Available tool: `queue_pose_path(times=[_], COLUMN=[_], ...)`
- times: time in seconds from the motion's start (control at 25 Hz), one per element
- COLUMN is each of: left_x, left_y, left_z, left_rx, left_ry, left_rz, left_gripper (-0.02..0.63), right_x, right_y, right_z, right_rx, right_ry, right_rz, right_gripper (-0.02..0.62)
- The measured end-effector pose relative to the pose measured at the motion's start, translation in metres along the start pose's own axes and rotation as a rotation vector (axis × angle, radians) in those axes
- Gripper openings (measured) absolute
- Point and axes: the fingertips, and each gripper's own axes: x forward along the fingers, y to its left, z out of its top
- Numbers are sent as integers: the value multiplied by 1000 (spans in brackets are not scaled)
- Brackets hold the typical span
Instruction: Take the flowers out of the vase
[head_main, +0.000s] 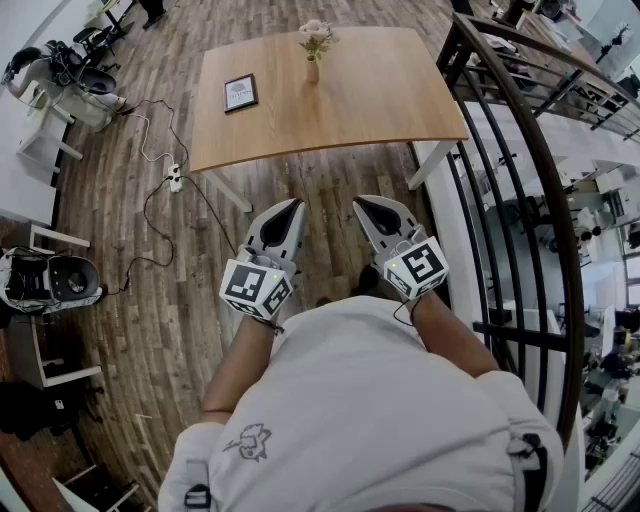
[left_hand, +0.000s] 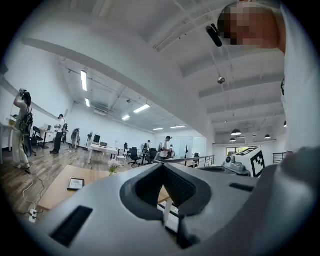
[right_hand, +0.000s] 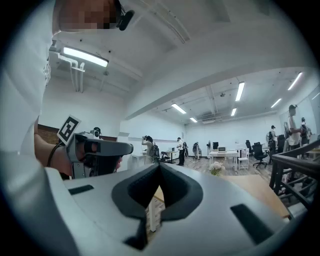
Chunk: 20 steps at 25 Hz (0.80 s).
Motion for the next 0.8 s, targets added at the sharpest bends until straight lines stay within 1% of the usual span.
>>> queue_pose_path(times=[0.32, 0.4, 0.48, 0.64, 0.8], left_x=[20, 31, 46, 84, 123], left_y=[3, 4, 3, 0, 5], left_z=[-13, -15, -15, -19, -20], left_rx=[0, -26, -53, -29, -25], left_ry=[23, 16, -3, 7, 10], left_rz=[-2, -1, -5, -2, 14], left_gripper=[5, 4, 3, 5, 4], right_x=[3, 4, 6, 6, 14], right_y=[-18, -28, -43, -78, -118], right_z=[-7, -10, -12, -15, -15], right_rx=[17, 37, 54, 65, 63], right_ry=[1, -3, -11, -12, -4], right_rz=[0, 8, 21, 24, 40], right_gripper=[3, 3, 5, 5, 5])
